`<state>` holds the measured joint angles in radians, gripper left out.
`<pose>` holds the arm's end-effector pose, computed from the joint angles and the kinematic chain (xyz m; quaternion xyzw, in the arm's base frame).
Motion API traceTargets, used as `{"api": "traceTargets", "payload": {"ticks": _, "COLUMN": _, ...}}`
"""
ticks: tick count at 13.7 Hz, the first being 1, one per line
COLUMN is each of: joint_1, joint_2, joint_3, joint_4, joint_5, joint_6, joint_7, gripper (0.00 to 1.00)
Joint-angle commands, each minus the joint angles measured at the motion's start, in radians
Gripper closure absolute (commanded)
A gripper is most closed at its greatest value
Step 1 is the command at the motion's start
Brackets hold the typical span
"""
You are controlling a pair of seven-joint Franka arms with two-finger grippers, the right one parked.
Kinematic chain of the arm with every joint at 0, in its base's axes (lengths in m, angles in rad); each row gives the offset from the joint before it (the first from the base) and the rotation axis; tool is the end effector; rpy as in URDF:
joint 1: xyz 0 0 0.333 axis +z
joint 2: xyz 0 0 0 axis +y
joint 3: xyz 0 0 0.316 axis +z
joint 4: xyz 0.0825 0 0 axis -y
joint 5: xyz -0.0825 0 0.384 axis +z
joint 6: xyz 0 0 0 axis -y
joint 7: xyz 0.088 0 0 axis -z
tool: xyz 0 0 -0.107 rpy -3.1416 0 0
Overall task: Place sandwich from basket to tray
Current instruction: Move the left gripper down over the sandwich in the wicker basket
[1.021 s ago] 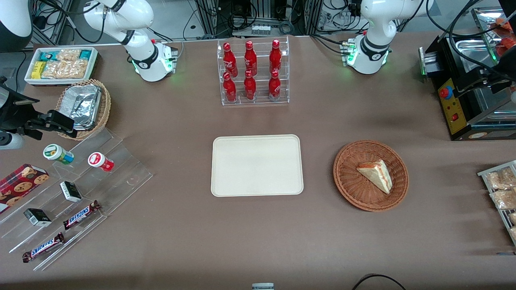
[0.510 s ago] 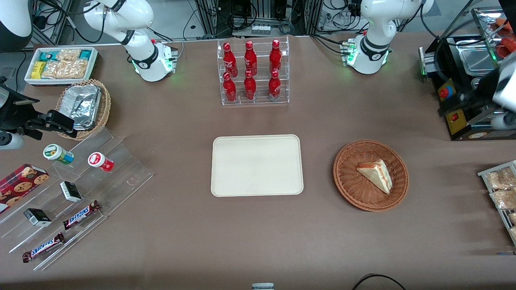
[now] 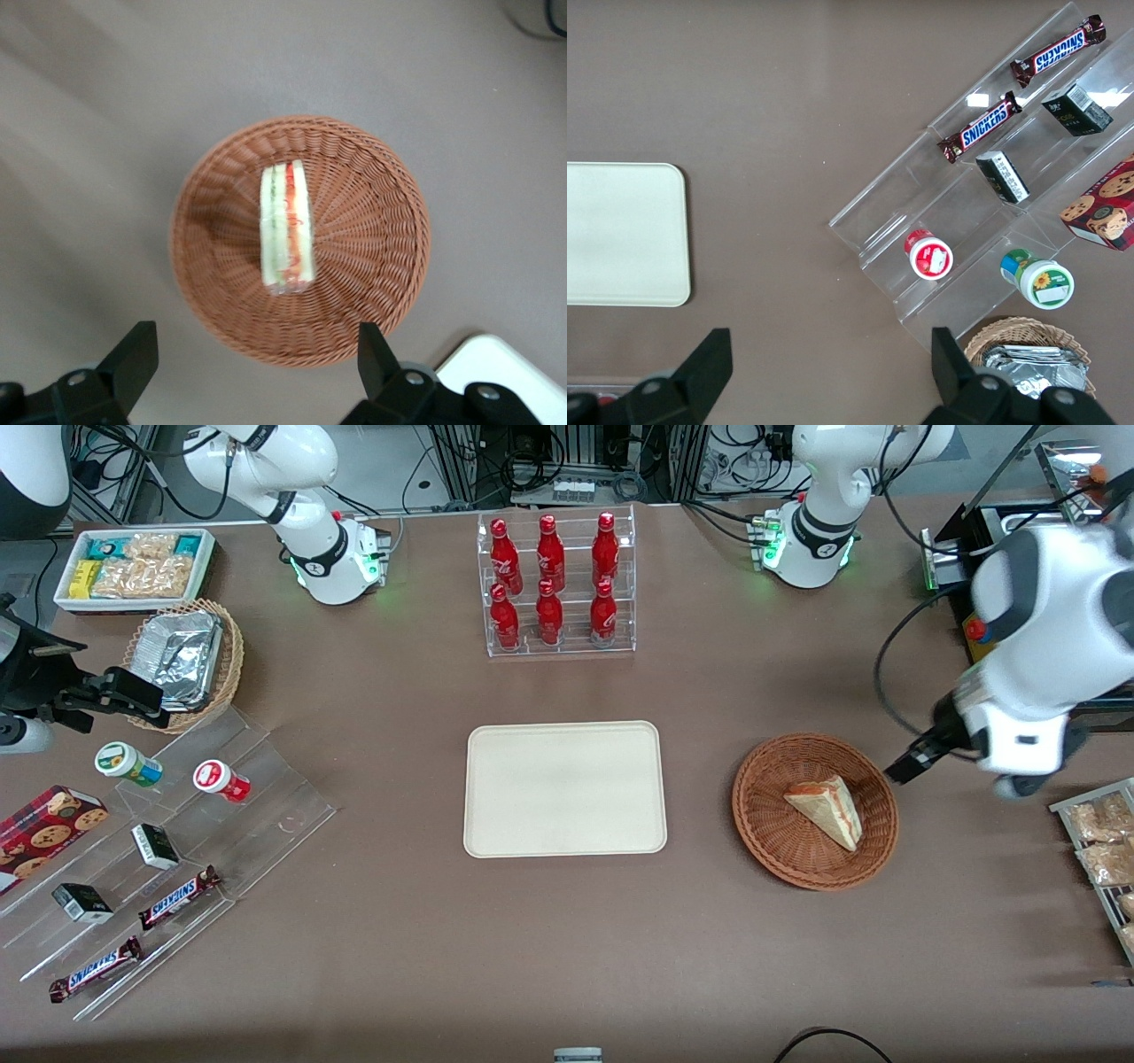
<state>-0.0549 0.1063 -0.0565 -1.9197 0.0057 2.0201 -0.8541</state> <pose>0.5806 -0.0638 0.4363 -0.9322 -0.3619 0.0027 0.0009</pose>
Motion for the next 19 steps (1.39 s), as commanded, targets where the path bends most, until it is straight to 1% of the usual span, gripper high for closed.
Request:
{"api": "traceTargets", "payload": {"ticks": 1, "joint_1": -0.043, "joint_2": 0.077, "joint_3": 0.007, "joint_4": -0.005, "joint_5": 0.071, "joint_6": 0.075, "joint_7": -0.141, "gripper": 0.01}}
{"api": "traceTargets", "payload": {"ticks": 3, "joint_1": -0.046, "joint_2": 0.124, "joint_3": 0.007, "joint_4": -0.031, "joint_5": 0.109, "joint_6": 0.127, "joint_7": -0.164, "gripper": 0.01}}
{"api": "traceTargets", "payload": {"ticks": 4, "joint_1": -0.046, "joint_2": 0.127, "joint_3": 0.007, "joint_4": -0.063, "joint_5": 0.122, "joint_6": 0.165, "joint_7": -0.165, "gripper": 0.01}}
{"api": "traceTargets", "payload": {"ticks": 7, "joint_1": -0.045, "joint_2": 0.125, "joint_3": 0.009, "joint_4": -0.168, "joint_5": 0.123, "joint_6": 0.306, "joint_7": -0.168, "gripper": 0.01}}
{"api": "traceTargets", "payload": {"ticks": 12, "joint_1": -0.045, "joint_2": 0.167, "joint_3": 0.01, "joint_4": -0.242, "joint_5": 0.123, "joint_6": 0.485, "joint_7": -0.197, "gripper": 0.01}}
{"api": "traceTargets", "payload": {"ticks": 13, "joint_1": -0.045, "joint_2": 0.18, "joint_3": 0.01, "joint_4": -0.242, "joint_5": 0.123, "joint_6": 0.496, "joint_7": -0.209, "gripper": 0.17}}
{"api": "traceTargets", "payload": {"ticks": 14, "joint_1": -0.045, "joint_2": 0.187, "joint_3": 0.01, "joint_4": -0.233, "joint_5": 0.123, "joint_6": 0.496, "joint_7": -0.217, "gripper": 0.74}}
{"api": "traceTargets", "payload": {"ticks": 15, "joint_1": -0.045, "joint_2": 0.187, "joint_3": 0.01, "joint_4": -0.222, "joint_5": 0.123, "joint_6": 0.491, "joint_7": -0.217, "gripper": 1.0}}
{"api": "traceTargets", "payload": {"ticks": 17, "joint_1": -0.045, "joint_2": 0.179, "joint_3": 0.01, "joint_4": -0.213, "joint_5": 0.123, "joint_6": 0.476, "joint_7": -0.211, "gripper": 1.0}}
{"api": "traceTargets", "payload": {"ticks": 18, "joint_1": -0.045, "joint_2": 0.162, "joint_3": 0.009, "joint_4": -0.205, "joint_5": 0.125, "joint_6": 0.441, "joint_7": -0.204, "gripper": 1.0}}
{"api": "traceTargets", "payload": {"ticks": 19, "joint_1": -0.046, "joint_2": 0.135, "joint_3": 0.006, "joint_4": -0.175, "joint_5": 0.125, "joint_6": 0.357, "joint_7": -0.192, "gripper": 1.0}}
